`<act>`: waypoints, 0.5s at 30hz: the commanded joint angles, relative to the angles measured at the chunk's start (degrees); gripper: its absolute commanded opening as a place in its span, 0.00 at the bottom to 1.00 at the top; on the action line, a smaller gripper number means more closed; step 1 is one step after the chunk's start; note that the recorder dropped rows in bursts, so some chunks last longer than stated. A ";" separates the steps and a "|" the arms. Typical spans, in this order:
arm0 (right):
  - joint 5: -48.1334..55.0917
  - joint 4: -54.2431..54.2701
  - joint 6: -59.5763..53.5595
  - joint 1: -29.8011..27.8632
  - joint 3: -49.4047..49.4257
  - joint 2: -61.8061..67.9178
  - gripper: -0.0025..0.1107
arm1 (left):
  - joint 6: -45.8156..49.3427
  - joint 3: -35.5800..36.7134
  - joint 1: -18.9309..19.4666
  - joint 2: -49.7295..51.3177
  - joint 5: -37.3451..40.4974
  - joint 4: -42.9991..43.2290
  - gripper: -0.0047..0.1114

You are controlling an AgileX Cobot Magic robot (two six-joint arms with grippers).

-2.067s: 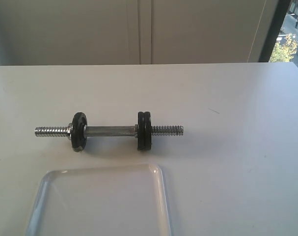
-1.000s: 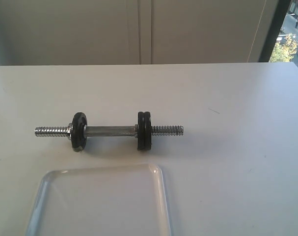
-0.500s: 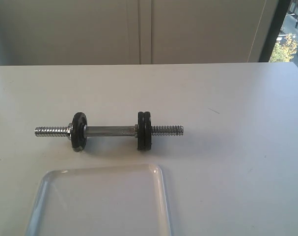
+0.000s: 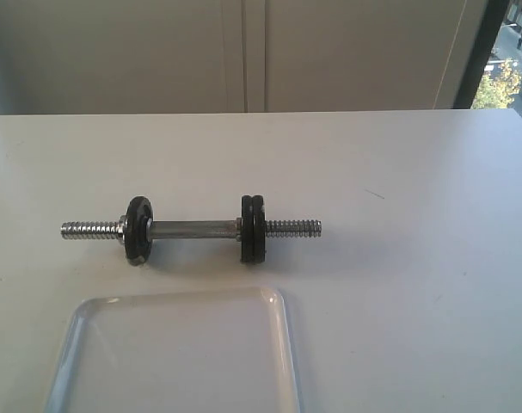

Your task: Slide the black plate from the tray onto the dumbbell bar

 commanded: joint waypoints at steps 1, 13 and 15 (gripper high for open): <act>-0.18 -0.21 -0.16 0.00 0.31 0.16 0.02 | 0.17 0.16 0.16 -0.26 -0.19 -0.08 0.04; -7.96 0.25 -0.33 0.00 20.85 -6.70 0.02 | 0.17 0.16 0.16 -0.26 -0.19 -0.08 0.04; -13.44 0.25 -0.33 0.00 27.89 -10.90 0.02 | 0.17 0.16 0.16 -0.26 -0.19 -0.08 0.04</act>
